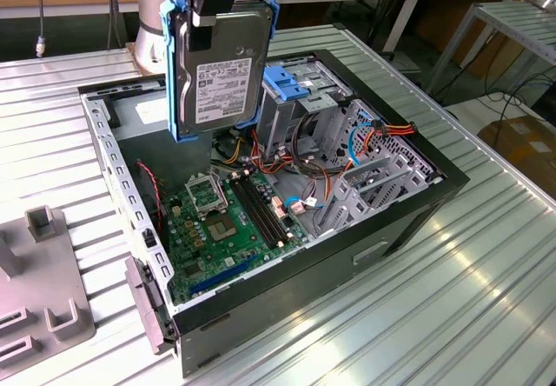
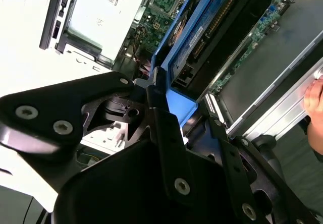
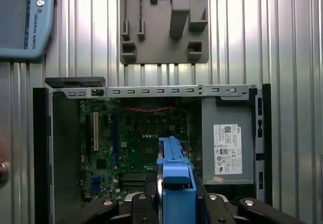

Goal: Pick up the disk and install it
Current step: 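Insert the disk into the insertion slot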

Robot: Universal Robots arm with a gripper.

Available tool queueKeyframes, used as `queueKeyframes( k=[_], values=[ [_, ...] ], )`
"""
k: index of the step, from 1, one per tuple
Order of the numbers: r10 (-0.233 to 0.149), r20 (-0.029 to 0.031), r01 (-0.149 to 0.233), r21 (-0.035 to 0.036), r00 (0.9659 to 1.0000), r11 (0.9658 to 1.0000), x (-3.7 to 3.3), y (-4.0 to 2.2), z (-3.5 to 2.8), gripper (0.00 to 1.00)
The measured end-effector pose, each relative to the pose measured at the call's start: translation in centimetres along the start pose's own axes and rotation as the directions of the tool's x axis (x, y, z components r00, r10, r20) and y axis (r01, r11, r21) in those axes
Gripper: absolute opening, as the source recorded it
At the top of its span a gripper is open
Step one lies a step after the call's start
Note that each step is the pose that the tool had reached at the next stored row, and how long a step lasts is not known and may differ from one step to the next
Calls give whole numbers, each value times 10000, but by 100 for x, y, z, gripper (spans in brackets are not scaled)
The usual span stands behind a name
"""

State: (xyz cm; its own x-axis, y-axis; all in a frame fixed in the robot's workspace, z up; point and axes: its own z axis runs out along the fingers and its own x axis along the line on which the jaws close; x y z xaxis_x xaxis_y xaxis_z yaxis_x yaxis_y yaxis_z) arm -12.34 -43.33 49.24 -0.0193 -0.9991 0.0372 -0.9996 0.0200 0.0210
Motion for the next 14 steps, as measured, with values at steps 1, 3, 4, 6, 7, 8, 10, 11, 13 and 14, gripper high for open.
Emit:
queueKeyframes(
  k=[1,3,4,6,7,8,10,11,13,14],
  values=[
    [1,-1,-1,-1,10000,10000,9,-3,0,37],
    [1,0,-1,0,10000,10000,18,-6,1,37],
    [1,-1,-1,0,10000,10000,20,-7,1,37],
    [1,-2,-1,-1,10000,10000,23,-8,0,37],
    [1,-2,-1,-1,10000,10000,25,-9,1,37],
    [1,-2,-1,0,10000,10000,27,-10,1,37],
    [0,-2,0,0,10000,10000,32,-13,2,37],
    [1,-4,-1,-1,10000,10000,35,-14,1,37],
    [1,-4,-1,-1,10000,10000,37,-16,2,37],
    [1,-4,-1,-1,10000,10000,40,-17,2,37]
  ],
)
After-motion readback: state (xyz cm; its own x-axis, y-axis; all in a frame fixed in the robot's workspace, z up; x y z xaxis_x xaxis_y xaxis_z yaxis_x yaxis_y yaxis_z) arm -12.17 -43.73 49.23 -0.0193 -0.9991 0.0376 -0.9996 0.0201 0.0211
